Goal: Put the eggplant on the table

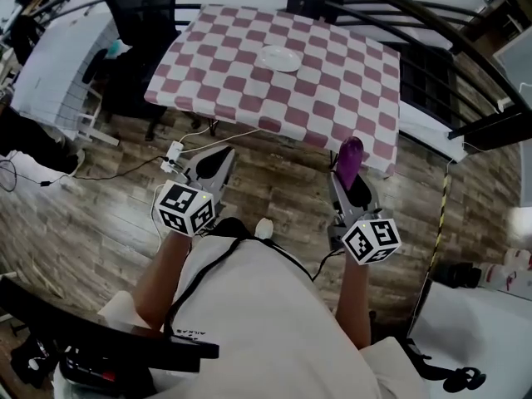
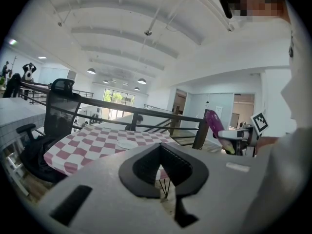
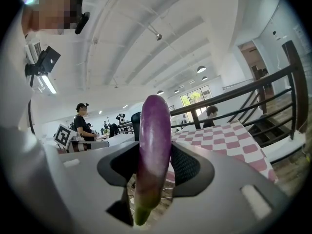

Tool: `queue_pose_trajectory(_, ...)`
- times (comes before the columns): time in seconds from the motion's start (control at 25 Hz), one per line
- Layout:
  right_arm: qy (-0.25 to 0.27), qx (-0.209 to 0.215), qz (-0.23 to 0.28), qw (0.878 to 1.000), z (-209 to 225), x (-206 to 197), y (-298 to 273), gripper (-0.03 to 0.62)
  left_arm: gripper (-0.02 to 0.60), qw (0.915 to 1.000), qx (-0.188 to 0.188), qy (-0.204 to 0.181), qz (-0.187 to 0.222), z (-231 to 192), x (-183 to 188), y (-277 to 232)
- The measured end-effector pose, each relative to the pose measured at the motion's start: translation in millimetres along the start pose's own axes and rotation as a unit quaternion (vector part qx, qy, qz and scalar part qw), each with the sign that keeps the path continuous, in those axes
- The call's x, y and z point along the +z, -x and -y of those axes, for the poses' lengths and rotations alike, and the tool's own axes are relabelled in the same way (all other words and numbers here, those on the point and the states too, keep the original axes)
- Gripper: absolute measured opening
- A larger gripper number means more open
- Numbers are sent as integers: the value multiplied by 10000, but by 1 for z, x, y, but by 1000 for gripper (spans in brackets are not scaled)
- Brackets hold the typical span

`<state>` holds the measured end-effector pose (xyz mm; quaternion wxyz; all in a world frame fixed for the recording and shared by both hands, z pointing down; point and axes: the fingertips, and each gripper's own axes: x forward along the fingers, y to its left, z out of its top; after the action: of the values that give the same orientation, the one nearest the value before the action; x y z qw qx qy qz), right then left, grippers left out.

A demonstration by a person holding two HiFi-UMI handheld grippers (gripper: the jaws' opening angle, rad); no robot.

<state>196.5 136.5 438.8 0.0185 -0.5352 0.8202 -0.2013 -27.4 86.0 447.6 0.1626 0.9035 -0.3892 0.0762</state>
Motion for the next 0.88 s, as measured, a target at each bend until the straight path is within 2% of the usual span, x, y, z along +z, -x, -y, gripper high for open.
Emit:
queue_pose_trajectory(0.44, 87, 15, -176, 9998, 2, 1, -17, 202, 5, 9998, 59, 197, -3, -21, -6, -12)
queue_pose_trajectory(0.64, 27, -186, -213, 9996, 19, 2, -35, 202, 5, 9996, -154, 230, -84, -32, -4, -43)
queue_pose_trajectory(0.88, 72, -217, -125, 9997, 29, 27, -79, 202, 5, 9992, -366, 111, -108, -60, 21, -87)
